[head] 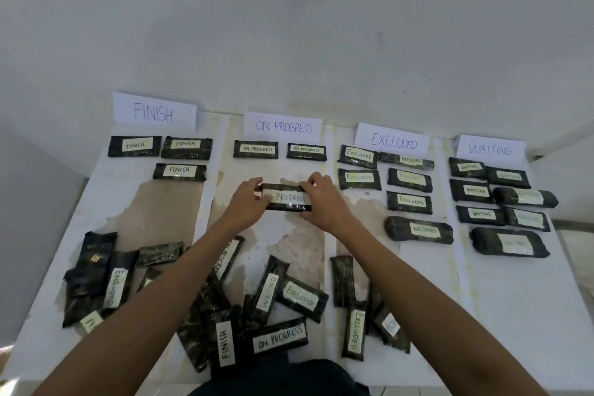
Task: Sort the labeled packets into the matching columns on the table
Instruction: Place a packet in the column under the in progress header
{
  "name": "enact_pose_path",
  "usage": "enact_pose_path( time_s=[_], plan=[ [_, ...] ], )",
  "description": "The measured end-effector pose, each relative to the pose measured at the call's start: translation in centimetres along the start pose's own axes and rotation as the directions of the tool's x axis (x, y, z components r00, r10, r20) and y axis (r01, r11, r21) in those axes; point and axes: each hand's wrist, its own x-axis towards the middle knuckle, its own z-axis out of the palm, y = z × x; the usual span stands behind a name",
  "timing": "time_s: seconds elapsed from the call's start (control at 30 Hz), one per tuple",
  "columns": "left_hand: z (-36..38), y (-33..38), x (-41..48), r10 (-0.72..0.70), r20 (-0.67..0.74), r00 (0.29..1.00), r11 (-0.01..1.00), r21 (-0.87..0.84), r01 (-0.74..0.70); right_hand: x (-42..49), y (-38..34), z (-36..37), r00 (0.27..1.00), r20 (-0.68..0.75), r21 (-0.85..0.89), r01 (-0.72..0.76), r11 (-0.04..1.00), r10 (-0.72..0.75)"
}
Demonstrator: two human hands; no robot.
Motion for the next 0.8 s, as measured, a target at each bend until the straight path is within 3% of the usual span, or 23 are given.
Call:
enact_pose_path(
  time_s=[0.17, 0.53, 0.8],
  plan=[
    [1.2, 1.8, 4.3, -0.055, 0.025, 0.998, 0.998, -0.022, 0.056, 3.8, 3.5, 0.4, 0.996, 0.029, -0.044, -0.080, 0.996, 0.082],
    [4.4, 1.0, 10.2, -0.069, 0.043, 0.997, 0.997, -0.015, 0.070, 8.7, 7.7, 3.8, 0.978, 0.137, 0.112, -0.170, 0.979, 0.155],
    [3.2, -0.5, 8.9, -0.028, 0.073, 0.997, 1.000, 0.009, 0.028, 7.8, 6.8, 3.5, 0.990, 0.108, 0.056, -0.097, 0.994, 0.091]
  ],
)
